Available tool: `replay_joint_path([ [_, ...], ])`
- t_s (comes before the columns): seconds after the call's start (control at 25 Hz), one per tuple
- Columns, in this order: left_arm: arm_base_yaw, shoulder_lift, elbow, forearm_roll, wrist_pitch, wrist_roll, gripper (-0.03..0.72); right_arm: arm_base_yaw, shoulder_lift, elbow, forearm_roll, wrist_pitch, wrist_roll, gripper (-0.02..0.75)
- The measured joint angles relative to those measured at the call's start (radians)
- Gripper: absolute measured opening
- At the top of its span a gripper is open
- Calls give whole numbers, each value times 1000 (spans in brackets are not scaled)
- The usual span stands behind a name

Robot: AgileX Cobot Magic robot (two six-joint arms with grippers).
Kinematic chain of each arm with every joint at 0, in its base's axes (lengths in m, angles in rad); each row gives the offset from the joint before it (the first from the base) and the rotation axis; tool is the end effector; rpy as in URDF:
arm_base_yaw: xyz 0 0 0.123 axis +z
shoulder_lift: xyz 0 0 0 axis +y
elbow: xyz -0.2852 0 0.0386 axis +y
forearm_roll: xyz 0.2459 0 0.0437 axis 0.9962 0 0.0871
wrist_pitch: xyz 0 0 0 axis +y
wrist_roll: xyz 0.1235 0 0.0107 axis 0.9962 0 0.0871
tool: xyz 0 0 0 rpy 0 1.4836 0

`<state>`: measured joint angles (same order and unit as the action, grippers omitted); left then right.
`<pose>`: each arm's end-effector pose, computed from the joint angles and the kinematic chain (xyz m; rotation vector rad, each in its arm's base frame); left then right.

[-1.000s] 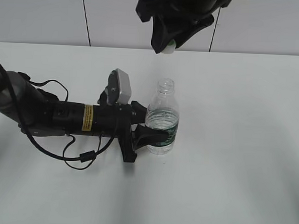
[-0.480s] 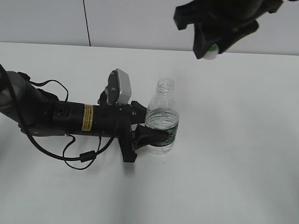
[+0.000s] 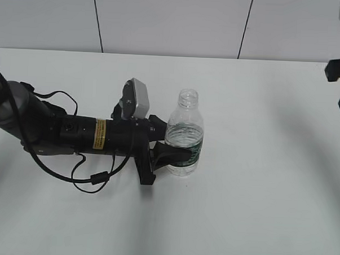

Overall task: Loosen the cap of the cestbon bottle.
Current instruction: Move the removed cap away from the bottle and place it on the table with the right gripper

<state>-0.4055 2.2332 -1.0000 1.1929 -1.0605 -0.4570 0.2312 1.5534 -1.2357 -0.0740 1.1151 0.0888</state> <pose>0.3186 -0.2461 0.0678 1.2888 1.5510 -0.9792 0.3022 0.0627 0.2530 -0.2432 2.8977 -0.0483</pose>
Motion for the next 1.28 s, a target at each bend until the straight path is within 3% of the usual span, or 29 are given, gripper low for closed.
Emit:
replay_joint_path([
  [0.2, 0, 0, 0, 0, -1, 0, 328, -69, 7, 65, 2, -165, -4, 300],
  [0.76, -1, 0, 0, -73, 12, 12, 328, -71, 293, 73, 126, -370, -98, 300],
  [0.96, -1, 0, 0, -74, 12, 20, 328, -43, 377, 73, 218, -428, -202, 299],
  [1.28, -1, 0, 0, -75, 11, 23, 327, 25, 451, 73, 219, -523, -222, 299],
])
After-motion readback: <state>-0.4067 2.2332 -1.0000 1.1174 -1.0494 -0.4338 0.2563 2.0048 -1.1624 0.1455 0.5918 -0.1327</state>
